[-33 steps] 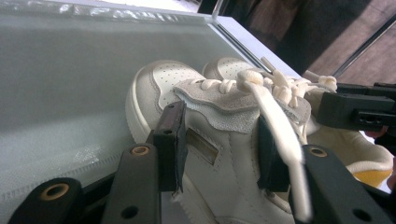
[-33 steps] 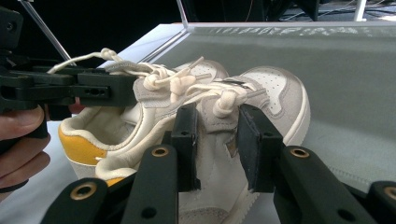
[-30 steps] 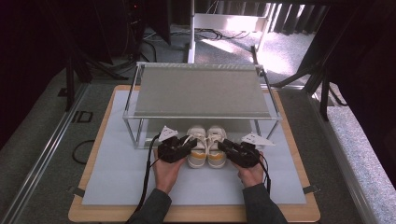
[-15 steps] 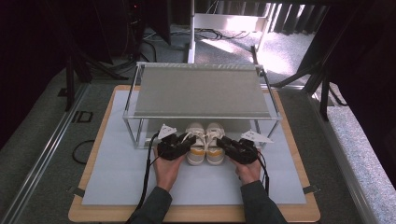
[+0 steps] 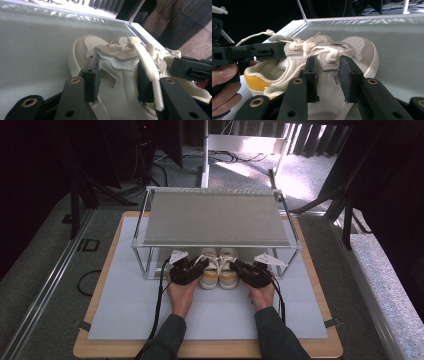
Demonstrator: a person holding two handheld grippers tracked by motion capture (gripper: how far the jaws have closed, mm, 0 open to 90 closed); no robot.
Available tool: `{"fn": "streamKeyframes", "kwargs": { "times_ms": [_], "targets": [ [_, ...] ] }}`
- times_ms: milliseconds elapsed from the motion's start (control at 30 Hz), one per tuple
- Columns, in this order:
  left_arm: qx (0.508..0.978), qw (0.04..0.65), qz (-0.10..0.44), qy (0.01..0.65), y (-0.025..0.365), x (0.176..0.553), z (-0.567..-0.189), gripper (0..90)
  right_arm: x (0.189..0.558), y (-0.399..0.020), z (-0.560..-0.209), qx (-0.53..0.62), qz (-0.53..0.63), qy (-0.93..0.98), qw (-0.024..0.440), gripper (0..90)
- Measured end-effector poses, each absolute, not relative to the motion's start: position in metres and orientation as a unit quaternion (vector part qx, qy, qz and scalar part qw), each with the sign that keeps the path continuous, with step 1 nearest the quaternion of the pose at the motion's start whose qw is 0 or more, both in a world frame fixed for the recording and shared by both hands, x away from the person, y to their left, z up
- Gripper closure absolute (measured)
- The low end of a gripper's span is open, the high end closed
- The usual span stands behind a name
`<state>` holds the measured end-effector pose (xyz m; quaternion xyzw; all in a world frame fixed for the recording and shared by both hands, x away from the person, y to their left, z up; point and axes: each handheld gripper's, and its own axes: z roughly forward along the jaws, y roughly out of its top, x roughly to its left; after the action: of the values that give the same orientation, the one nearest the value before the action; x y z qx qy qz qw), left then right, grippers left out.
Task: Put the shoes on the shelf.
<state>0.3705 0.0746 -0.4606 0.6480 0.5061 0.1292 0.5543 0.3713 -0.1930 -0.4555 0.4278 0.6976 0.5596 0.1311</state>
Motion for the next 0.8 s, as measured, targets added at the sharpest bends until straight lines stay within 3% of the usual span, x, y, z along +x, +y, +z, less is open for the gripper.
{"fn": "streamKeyframes", "kwargs": {
  "times_ms": [533,800],
  "targets": [
    [0.632,0.561,0.144,0.515,0.073,0.386,-0.470,58.7,0.387,-0.189,-0.465,0.441,0.565,0.684,0.134,69.3],
    [0.623,0.557,0.126,0.535,0.070,0.389,-0.480,56.2,0.392,-0.194,-0.471,0.453,0.553,0.684,0.145,68.1]
  ]
}}
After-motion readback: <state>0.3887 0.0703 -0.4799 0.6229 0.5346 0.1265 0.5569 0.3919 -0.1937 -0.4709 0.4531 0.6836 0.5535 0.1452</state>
